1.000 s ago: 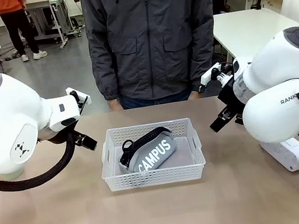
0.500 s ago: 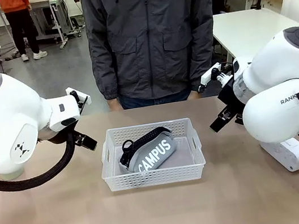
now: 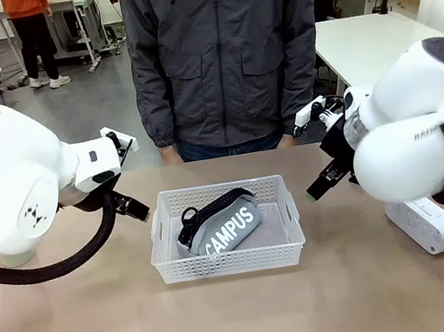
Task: Efficiently arrange items inside the basket to fit them all.
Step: Pick up the Digital clock and place it inside the Organizing basket.
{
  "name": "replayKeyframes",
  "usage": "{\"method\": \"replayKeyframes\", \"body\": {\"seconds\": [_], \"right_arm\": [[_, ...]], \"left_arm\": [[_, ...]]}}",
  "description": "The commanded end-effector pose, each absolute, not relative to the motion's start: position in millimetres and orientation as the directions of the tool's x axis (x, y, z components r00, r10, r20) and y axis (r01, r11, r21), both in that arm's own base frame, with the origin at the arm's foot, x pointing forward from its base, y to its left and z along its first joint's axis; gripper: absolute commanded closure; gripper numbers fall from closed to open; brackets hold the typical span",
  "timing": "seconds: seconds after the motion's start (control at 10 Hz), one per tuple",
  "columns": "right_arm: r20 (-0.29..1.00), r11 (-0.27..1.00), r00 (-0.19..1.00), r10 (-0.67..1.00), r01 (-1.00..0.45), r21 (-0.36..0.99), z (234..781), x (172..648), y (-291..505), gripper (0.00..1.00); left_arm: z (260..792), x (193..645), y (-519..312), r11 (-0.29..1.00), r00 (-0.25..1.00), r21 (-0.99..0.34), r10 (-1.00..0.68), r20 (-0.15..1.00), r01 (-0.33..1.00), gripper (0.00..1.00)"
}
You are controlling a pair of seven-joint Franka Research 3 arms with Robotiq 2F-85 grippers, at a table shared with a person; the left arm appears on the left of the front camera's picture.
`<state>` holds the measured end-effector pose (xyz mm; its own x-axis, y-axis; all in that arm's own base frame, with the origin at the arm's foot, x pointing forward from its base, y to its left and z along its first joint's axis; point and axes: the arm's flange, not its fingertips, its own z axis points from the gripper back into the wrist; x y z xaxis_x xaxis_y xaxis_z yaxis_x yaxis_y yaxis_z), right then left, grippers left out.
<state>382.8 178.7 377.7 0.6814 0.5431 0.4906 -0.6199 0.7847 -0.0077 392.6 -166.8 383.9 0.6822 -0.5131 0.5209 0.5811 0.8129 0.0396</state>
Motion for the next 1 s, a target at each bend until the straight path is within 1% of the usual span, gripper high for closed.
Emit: {"method": "replayKeyframes", "body": {"seconds": [0.0, 0.1, 0.2, 0.3, 0.4, 0.5, 0.6, 0.7, 0.8, 0.9], "right_arm": [[0.431, 0.781, 0.806, 0.406, -0.551, 0.294, 428.8, 374.7, 131.4, 0.00], [0.489, 0.726, 0.787, 0.377, -0.579, 0.371, 449.8, 355.9, 111.4, 0.00], [0.549, 0.612, 0.762, 0.343, -0.625, 0.485, 474.4, 332.6, 80.7, 0.00], [0.571, 0.592, 0.773, 0.275, -0.604, 0.533, 490.5, 314.3, 50.0, 0.00], [0.549, 0.621, 0.814, 0.192, -0.533, 0.574, 499.2, 299.3, 11.5, 0.00], [0.549, 0.615, 0.834, 0.062, -0.465, 0.637, 503.4, 283.9, -38.5, 0.00], [0.566, 0.600, 0.821, -0.073, -0.417, 0.683, 499.7, 264.5, -95.6, 0.00], [0.552, 0.588, 0.803, -0.223, -0.341, 0.733, 487.9, 249.0, -140.7, 0.00], [0.517, 0.525, 0.788, -0.334, -0.300, 0.796, 471.4, 236.2, -178.2, 0.00], [0.483, 0.479, 0.774, -0.409, -0.268, 0.836, 454.1, 223.9, -206.0, 0.00]], "left_arm": [[433.5, 372.4, -134.0, 0.768, 0.740, -0.206, -0.450, 0.500, 0.607, 0.00], [459.5, 357.1, -124.2, 0.739, 0.770, -0.299, -0.444, 0.459, 0.604, 0.00], [483.8, 341.3, -107.0, 0.745, 0.806, -0.380, -0.349, 0.477, 0.548, 0.00], [501.6, 328.7, -81.6, 0.667, 0.802, -0.493, -0.283, 0.526, 0.558, 0.00], [516.9, 318.8, -43.7, 0.596, 0.841, -0.627, -0.167, 0.515, 0.502, 0.00], [527.6, 307.3, 4.1, 0.580, 0.847, -0.687, -0.010, 0.531, 0.438, 0.00], [530.3, 289.8, 50.4, 0.615, 0.806, -0.687, 0.135, 0.576, 0.388, 0.00], [527.1, 275.7, 78.5, 0.591, 0.777, -0.733, 0.266, 0.570, 0.336, 0.00], [517.4, 266.8, 99.1, 0.552, 0.763, -0.775, 0.342, 0.548, 0.309, 0.00], [506.0, 261.5, 118.0, 0.509, 0.744, -0.820, 0.434, 0.508, 0.263, 0.00]]}}
